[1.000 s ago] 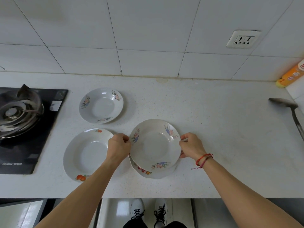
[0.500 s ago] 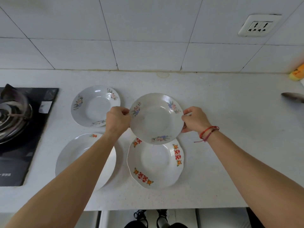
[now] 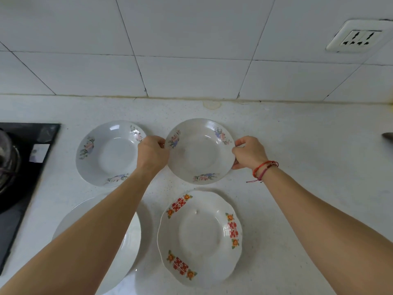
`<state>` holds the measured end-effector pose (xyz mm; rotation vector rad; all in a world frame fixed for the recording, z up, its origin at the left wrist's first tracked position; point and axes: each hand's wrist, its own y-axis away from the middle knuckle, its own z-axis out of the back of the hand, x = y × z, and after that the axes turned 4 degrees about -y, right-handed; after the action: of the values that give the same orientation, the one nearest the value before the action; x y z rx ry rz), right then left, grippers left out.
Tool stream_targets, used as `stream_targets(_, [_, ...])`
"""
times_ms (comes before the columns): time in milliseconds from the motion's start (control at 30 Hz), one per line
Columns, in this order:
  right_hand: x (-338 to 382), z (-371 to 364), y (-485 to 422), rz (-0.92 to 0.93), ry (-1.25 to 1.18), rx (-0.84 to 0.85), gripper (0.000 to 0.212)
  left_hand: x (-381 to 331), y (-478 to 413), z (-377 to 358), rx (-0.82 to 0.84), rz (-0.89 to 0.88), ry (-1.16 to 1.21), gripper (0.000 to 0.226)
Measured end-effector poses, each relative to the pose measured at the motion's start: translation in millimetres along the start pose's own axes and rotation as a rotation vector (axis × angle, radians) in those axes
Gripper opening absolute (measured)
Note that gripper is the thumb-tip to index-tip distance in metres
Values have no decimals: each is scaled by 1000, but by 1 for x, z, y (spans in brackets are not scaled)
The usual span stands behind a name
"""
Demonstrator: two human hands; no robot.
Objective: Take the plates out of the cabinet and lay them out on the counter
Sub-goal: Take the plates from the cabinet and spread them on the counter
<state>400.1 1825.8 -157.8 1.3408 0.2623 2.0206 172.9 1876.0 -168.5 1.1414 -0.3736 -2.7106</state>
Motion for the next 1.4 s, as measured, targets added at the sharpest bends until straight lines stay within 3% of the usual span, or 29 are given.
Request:
stream_targets(367, [-6,-10,-16,12,22,39,35,4,-11,-13,-29,-22,-77,30])
stream_targets(767, [-15,-13,-29,30,26,46,27,6,-13,-16,-48,-20,-74,34])
stream_targets(900, [-22,-12,-32,59,57,44,16,8,-12,-12,-11,-30,-90,26])
stream_targets(1033, [-26,-8,-27,133,197,24,44,10,-7,-8,26,-92,-182,19])
stream_targets(1200, [-27,-4,-9,261,347,17,58,12,14,1,70,-261,-288,53])
stream_targets(1400, [-25,3,31,407,589,-5,63,14,49,16,38,-415,-410,65])
